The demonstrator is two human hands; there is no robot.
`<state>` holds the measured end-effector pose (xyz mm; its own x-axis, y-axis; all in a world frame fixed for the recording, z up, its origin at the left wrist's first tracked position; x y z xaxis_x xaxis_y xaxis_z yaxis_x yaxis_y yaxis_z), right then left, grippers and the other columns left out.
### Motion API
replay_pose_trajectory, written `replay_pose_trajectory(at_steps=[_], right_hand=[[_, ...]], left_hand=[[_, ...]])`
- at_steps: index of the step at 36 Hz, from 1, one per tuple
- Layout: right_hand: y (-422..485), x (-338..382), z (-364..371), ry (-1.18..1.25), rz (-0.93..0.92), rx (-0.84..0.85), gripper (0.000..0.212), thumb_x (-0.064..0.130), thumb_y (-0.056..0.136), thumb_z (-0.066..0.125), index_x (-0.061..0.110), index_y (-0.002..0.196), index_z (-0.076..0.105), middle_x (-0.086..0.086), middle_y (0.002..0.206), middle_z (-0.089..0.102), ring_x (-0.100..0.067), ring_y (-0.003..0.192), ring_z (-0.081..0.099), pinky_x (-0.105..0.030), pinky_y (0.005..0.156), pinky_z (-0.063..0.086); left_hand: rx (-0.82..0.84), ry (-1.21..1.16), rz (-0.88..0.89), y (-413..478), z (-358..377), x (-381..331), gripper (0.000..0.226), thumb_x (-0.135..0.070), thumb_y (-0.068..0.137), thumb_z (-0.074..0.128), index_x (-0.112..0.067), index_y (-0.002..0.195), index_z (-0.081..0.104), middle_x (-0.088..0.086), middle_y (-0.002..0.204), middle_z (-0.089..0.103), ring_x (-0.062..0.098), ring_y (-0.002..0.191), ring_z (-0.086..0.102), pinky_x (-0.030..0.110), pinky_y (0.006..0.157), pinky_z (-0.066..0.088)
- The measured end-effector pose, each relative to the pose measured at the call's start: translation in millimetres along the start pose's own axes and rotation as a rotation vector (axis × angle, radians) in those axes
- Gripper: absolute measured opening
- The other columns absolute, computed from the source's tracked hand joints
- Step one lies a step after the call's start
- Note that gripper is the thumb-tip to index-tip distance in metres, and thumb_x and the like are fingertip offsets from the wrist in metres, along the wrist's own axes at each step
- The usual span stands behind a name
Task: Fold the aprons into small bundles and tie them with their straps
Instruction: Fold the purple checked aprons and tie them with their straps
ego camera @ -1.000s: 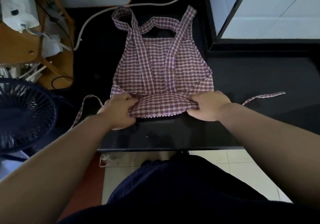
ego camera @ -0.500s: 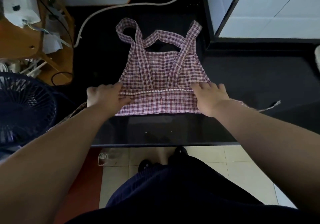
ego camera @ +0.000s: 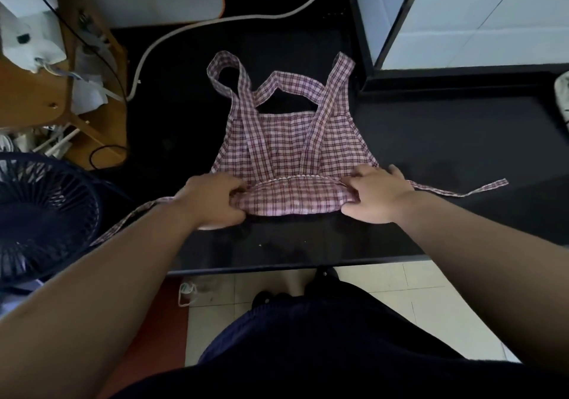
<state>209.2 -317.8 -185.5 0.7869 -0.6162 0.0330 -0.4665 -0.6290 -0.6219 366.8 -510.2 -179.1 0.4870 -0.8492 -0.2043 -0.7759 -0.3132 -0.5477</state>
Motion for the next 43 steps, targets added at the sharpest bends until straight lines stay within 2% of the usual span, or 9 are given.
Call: replay_pose_trajectory(at_steps=[3, 5, 9, 13, 17, 22, 27, 35, 43], right_hand=[[-2.5, -4.8, -12.7, 0.075, 0.027, 0.024, 0.037, 0.05, 0.09, 0.036, 0.023, 0.097, 0.061, 0.005, 0.093, 0.061, -0.013, 0.09, 0.053, -0.051, 0.115, 0.016], [-2.8, -4.6, -19.5, 0.127, 0.026, 0.016, 0.029, 0.048, 0.089, 0.04, 0.023, 0.085, 0.055, 0.006, 0.082, 0.057, -0.01, 0.076, 0.049, -0.042, 0.103, 0.034], [-2.8, -6.6, -31.9, 0.165, 0.062, -0.062, 0.041, 0.05, 0.09, 0.041, 0.019, 0.117, 0.048, 0.008, 0.087, 0.053, -0.016, 0.082, 0.054, -0.031, 0.073, 0.043], [4.4, -5.4, -33.7, -0.093, 0.091, -0.14, 0.043, 0.043, 0.096, 0.039, 0.024, 0.134, 0.038, 0.0, 0.107, 0.061, -0.026, 0.105, 0.056, -0.045, 0.106, 0.032], [5.8, 5.1, -24.7, -0.261, 0.071, -0.161, 0.061, 0.029, 0.095, 0.047, 0.031, 0.149, 0.019, -0.009, 0.152, 0.028, -0.034, 0.138, 0.028, -0.054, 0.117, 0.005], [7.1, 8.0, 4.5, -0.014, -0.008, -0.08, 0.061, 0.049, 0.099, 0.029, 0.027, 0.153, 0.009, -0.005, 0.161, 0.003, -0.029, 0.146, 0.007, -0.044, 0.119, 0.001], [-1.3, 4.0, 32.4, -0.049, -0.048, -0.005, 0.11, 0.083, 0.072, 0.046, 0.027, 0.152, -0.005, -0.005, 0.16, -0.009, -0.031, 0.147, -0.002, -0.045, 0.119, -0.001], [-0.3, 6.4, 20.7, 0.031, -0.075, -0.022, 0.083, 0.068, 0.086, 0.042, 0.028, 0.152, 0.013, -0.001, 0.159, 0.011, -0.028, 0.145, 0.017, -0.043, 0.118, 0.014], [1.6, -4.8, -2.8, 0.174, -0.058, 0.055, 0.069, 0.068, 0.077, 0.054, 0.034, 0.136, 0.042, 0.008, 0.135, 0.052, -0.018, 0.114, 0.054, -0.037, 0.097, 0.047]], left_hand=[[0.192, -0.203, -0.054, 1.2, -1.6, -1.6, 0.008, -0.03, 0.084, 0.06, -0.023, 0.081, 0.059, -0.004, 0.089, 0.056, 0.015, 0.083, 0.051, 0.028, 0.072, 0.042], [0.265, -0.273, -0.108, 4.6, 4.4, 3.9, 0.019, -0.021, 0.088, 0.058, -0.014, 0.07, 0.052, 0.0, 0.078, 0.048, 0.017, 0.074, 0.044, 0.029, 0.066, 0.036], [0.208, -0.341, -0.171, 12.2, 7.9, 17.1, 0.023, -0.022, 0.092, 0.055, -0.01, 0.073, 0.051, 0.003, 0.078, 0.051, 0.016, 0.07, 0.045, 0.028, 0.061, 0.035], [-0.012, -0.068, -0.159, 14.1, -11.5, 23.4, 0.031, -0.049, 0.092, 0.048, -0.019, 0.09, 0.054, -0.002, 0.093, 0.064, 0.019, 0.087, 0.06, 0.031, 0.078, 0.044], [-0.236, 0.407, -0.097, 10.9, -27.6, 1.3, 0.043, -0.05, 0.098, 0.038, -0.032, 0.138, 0.039, -0.005, 0.135, 0.049, 0.021, 0.123, 0.045, 0.041, 0.098, 0.033], [-0.214, 0.04, 0.027, 12.5, 1.1, -21.3, 0.055, -0.023, 0.099, 0.045, -0.034, 0.15, 0.028, -0.008, 0.151, 0.035, 0.022, 0.134, 0.035, 0.035, 0.11, 0.033], [-0.058, 0.117, 0.03, -1.3, 31.7, -28.3, 0.098, -0.076, 0.082, 0.039, -0.021, 0.154, 0.002, -0.002, 0.16, 0.003, 0.022, 0.146, 0.006, 0.042, 0.118, 0.008], [-0.091, 0.177, 0.08, -1.3, 24.8, -30.9, 0.097, -0.06, 0.083, 0.058, -0.028, 0.154, 0.0, -0.003, 0.159, 0.013, 0.022, 0.144, 0.016, 0.044, 0.116, 0.016], [0.06, 0.053, 0.109, 11.8, -4.0, -24.3, 0.072, -0.056, 0.069, 0.048, -0.027, 0.135, 0.049, -0.003, 0.122, 0.058, 0.019, 0.113, 0.053, 0.037, 0.096, 0.044]])
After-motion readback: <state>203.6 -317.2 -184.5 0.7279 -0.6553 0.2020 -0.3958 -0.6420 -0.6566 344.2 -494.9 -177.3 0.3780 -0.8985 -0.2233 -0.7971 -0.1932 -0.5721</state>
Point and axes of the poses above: each hand's wrist, its own y-axis towards the middle knuckle, its own z-axis out of the palm, x = y × z, the point moved 10 cm from there along y, towards the middle knuckle
